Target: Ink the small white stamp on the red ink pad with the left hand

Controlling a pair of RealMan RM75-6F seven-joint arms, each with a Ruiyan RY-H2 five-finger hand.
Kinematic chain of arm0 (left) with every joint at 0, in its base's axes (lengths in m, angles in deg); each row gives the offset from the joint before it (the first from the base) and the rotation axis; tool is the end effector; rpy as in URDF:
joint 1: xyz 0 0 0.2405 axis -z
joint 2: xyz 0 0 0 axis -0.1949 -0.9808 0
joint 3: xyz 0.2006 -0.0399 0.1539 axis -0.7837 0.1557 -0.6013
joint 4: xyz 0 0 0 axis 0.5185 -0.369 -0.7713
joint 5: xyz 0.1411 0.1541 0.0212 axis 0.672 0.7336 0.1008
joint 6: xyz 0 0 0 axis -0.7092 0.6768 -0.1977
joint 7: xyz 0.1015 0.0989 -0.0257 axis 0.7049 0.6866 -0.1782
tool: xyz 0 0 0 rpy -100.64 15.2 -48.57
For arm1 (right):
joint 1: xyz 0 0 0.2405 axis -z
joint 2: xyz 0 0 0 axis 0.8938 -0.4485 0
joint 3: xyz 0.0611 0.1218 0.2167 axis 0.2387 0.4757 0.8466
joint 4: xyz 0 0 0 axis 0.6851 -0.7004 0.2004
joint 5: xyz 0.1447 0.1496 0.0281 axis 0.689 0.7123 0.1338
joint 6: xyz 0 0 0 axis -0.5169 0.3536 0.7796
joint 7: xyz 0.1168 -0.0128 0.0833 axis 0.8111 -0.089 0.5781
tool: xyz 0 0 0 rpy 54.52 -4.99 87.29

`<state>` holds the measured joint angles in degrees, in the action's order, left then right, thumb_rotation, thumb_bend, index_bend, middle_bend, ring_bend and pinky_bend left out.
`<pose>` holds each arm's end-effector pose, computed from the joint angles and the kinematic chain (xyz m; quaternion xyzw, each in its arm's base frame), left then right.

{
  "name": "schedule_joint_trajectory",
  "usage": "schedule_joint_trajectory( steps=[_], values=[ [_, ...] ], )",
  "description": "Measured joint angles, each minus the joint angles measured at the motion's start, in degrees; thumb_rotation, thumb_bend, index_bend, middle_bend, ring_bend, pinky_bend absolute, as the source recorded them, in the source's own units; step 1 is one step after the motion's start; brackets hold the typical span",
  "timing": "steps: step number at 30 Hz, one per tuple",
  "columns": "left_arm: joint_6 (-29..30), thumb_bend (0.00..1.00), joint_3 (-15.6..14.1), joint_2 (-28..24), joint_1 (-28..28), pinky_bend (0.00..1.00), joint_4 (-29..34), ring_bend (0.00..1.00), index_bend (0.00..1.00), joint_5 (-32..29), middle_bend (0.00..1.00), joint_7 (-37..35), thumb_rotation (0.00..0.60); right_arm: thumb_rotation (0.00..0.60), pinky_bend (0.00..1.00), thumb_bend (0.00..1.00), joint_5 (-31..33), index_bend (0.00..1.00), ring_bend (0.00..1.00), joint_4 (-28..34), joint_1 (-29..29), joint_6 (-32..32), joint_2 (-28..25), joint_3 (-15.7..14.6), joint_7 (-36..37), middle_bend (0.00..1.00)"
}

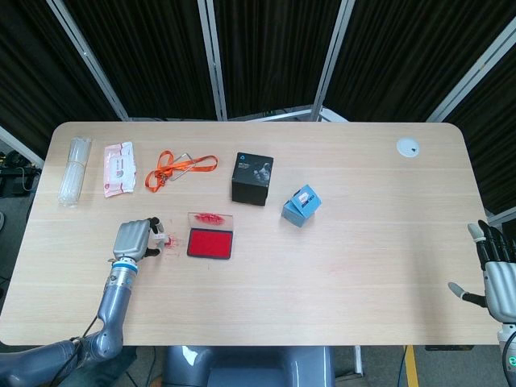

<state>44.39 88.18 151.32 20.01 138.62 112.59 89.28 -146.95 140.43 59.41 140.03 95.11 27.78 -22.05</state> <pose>-0.2296 0.3180 -0.0401 -0.6223 -0.5014 -0.2995 0.5212 -0.3299 -0.1868 0.1827 0.5761 -0.3682 0.3748 0.6262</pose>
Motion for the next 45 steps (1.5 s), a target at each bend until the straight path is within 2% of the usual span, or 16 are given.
schedule_joint_trajectory(
  steps=[7,14,20,30,37,45],
  values=[
    [0.3,0.35,-0.1,0.5,0.2,0.91,-1.0,0.85,0.44,-0.1,0.45,-0.3,0.6,0.6,0.0,0.0,0.1,0.0,0.0,0.0,0.1,0.1,0.0,0.0,0.2,0.0],
    [0.0,0.35,-0.1,0.9,0.6,0.91,-1.7,0.85,0.53,-0.6,0.51,-0.4,0.6,0.6,0.0,0.0,0.3,0.0,0.0,0.0,0.0,-0.1,0.0,0.0,0.2,0.0],
    [-0.2,0.36,-0.2,0.4,0.7,0.91,-1.4,0.85,0.55,-0.5,0.52,-0.8,0.6,0.6,0.0,0.0,0.3,0.0,0.0,-0.2,-0.1,-0.3,0.0,0.0,0.4,0.0],
    [-0.4,0.38,0.3,-2.6,0.6,0.91,2.7,0.85,0.55,2.4,0.52,-4.3,0.6,0.6,0.0,0.0,0.6,0.0,0.0,-0.1,-0.1,-0.6,-0.1,0.1,0.9,0.0],
    [-4.8,0.38,0.2,-7.5,2.3,0.91,9.7,0.85,0.56,8.1,0.53,-8.7,0.6,0.6,0.0,0.0,1.6,0.0,0.0,-0.4,-0.2,-1.0,-0.2,0.4,1.4,0.0],
    [-12.8,0.39,-0.6,-9.7,7.0,0.91,10.3,0.85,0.58,14.1,0.55,-11.7,0.6,0.6,0.0,0.0,3.1,0.0,0.0,-1.2,-0.3,-1.8,-0.3,1.0,2.0,0.0]
  ],
)
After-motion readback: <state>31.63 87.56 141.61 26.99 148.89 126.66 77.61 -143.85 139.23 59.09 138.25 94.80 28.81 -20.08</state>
